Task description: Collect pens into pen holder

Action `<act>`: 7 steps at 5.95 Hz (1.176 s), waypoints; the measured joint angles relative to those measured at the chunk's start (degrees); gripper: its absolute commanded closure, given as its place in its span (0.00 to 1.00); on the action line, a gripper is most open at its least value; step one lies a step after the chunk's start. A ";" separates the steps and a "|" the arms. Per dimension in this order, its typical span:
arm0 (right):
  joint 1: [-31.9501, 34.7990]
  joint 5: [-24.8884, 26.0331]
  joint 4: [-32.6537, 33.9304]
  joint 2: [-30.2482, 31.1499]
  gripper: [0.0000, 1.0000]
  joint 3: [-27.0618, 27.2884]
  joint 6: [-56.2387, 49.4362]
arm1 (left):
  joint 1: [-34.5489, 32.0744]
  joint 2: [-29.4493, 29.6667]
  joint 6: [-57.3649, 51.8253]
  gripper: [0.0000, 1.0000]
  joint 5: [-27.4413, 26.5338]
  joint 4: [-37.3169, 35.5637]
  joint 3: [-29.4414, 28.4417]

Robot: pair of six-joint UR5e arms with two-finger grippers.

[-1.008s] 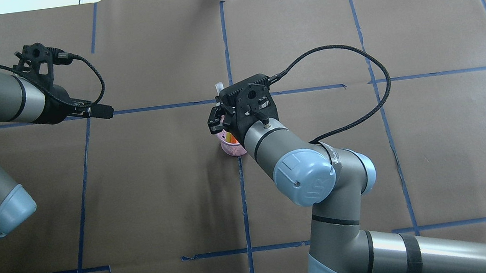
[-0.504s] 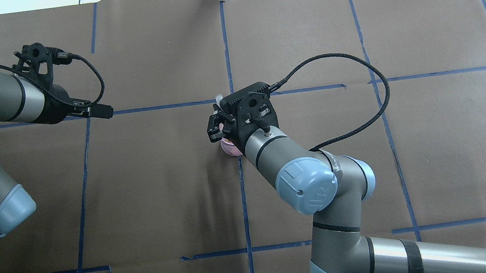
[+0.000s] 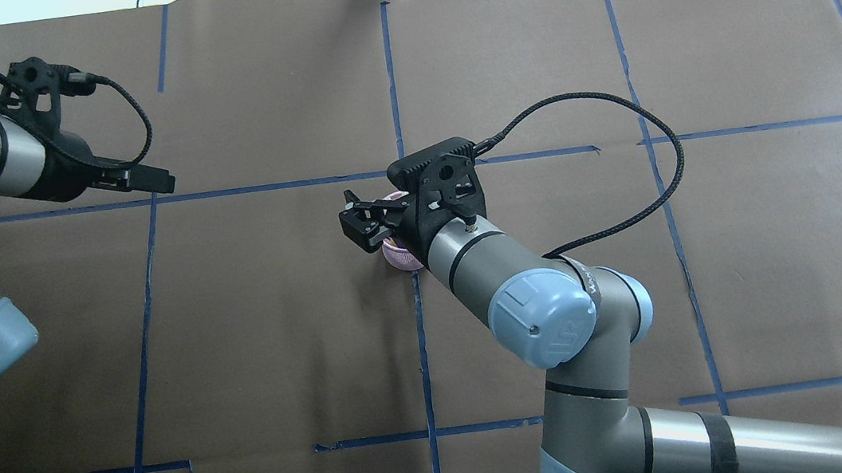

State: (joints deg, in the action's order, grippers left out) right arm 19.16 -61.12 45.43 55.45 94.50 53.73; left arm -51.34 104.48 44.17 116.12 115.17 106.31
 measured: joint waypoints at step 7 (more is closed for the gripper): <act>37.98 -51.19 33.42 14.26 0.00 5.59 -9.96 | -21.37 -4.19 -27.37 0.00 14.55 -19.04 -3.69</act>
State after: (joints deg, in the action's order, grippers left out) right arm 57.14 -112.32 78.85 69.71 100.10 43.76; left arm -72.71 100.29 16.80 130.67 96.13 102.61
